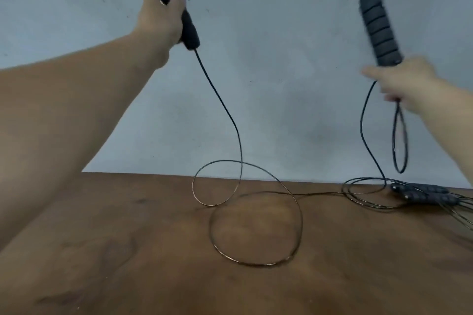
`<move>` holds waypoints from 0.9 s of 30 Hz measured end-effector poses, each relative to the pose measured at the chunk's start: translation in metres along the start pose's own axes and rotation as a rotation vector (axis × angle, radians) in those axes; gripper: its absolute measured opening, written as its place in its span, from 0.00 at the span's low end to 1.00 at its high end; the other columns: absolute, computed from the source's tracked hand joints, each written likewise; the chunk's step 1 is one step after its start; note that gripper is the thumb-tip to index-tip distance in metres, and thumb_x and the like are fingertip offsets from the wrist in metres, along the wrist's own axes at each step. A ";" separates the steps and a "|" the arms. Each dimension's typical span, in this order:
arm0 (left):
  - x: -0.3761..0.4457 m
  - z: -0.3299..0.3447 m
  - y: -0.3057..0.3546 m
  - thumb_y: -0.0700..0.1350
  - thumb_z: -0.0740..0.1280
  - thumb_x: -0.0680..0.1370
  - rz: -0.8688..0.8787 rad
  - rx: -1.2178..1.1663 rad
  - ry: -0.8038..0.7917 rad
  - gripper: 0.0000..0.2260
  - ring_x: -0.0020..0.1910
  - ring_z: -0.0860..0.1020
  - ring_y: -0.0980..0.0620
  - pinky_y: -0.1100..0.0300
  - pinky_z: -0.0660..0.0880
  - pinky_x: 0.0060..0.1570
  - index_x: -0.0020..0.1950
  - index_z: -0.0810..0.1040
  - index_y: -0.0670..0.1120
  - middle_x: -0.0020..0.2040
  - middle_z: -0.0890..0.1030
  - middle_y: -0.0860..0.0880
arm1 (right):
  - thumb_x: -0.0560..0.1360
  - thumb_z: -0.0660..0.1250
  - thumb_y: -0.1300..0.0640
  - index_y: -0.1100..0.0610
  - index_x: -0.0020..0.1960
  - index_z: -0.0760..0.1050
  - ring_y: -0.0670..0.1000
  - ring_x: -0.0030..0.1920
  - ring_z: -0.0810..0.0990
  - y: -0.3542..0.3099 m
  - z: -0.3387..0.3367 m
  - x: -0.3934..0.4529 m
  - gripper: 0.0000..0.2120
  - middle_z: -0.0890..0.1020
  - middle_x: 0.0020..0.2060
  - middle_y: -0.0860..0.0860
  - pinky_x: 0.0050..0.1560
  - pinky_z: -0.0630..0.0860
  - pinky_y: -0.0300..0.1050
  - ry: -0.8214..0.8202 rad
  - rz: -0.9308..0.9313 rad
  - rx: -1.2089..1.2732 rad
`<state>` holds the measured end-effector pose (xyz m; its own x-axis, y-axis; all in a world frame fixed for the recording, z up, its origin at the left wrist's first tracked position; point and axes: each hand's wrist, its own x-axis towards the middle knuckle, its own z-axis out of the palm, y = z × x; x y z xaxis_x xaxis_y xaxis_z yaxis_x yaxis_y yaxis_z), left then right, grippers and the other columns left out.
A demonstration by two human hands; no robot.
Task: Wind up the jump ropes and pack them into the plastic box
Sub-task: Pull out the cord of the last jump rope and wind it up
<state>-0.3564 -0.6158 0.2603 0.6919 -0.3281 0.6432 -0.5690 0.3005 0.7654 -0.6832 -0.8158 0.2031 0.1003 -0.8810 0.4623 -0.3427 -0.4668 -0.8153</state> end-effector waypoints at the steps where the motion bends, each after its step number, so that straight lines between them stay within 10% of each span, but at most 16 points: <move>1: -0.005 0.005 -0.003 0.52 0.62 0.79 -0.019 -0.015 -0.050 0.09 0.55 0.79 0.47 0.44 0.80 0.54 0.54 0.67 0.51 0.55 0.77 0.47 | 0.71 0.74 0.43 0.59 0.58 0.76 0.57 0.47 0.78 -0.011 0.018 -0.014 0.24 0.77 0.50 0.56 0.51 0.77 0.50 -0.017 0.040 -0.098; 4: -0.026 0.016 -0.016 0.53 0.64 0.78 -0.067 -0.021 -0.139 0.07 0.50 0.77 0.46 0.41 0.77 0.57 0.49 0.68 0.53 0.51 0.76 0.47 | 0.72 0.72 0.39 0.59 0.63 0.76 0.59 0.53 0.78 -0.016 0.045 -0.023 0.29 0.79 0.54 0.57 0.56 0.75 0.50 -0.176 0.013 -0.211; 10: -0.073 0.031 -0.015 0.49 0.62 0.82 -0.238 -0.258 -0.272 0.07 0.44 0.78 0.46 0.44 0.78 0.57 0.55 0.69 0.47 0.47 0.76 0.45 | 0.75 0.72 0.51 0.55 0.47 0.75 0.49 0.31 0.76 -0.043 0.079 -0.051 0.09 0.81 0.38 0.54 0.44 0.81 0.46 -0.402 0.016 0.269; 17: -0.131 0.037 -0.024 0.44 0.60 0.83 -0.458 -0.530 -0.362 0.09 0.57 0.79 0.43 0.46 0.74 0.63 0.60 0.72 0.40 0.56 0.80 0.39 | 0.78 0.67 0.48 0.55 0.59 0.78 0.52 0.54 0.83 -0.055 0.117 -0.116 0.14 0.85 0.50 0.51 0.59 0.77 0.51 -0.870 -0.091 0.315; 27: -0.157 -0.014 -0.065 0.44 0.62 0.80 -0.550 -0.436 -0.434 0.16 0.64 0.76 0.40 0.44 0.66 0.70 0.66 0.73 0.40 0.62 0.80 0.40 | 0.79 0.66 0.57 0.59 0.59 0.76 0.57 0.49 0.83 -0.048 0.151 -0.146 0.10 0.83 0.49 0.59 0.60 0.78 0.53 -1.247 0.084 0.344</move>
<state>-0.4221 -0.5711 0.1096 0.5371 -0.8198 0.1985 0.0863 0.2875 0.9539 -0.5400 -0.6766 0.1223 0.9513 -0.2983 -0.0776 -0.1530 -0.2385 -0.9590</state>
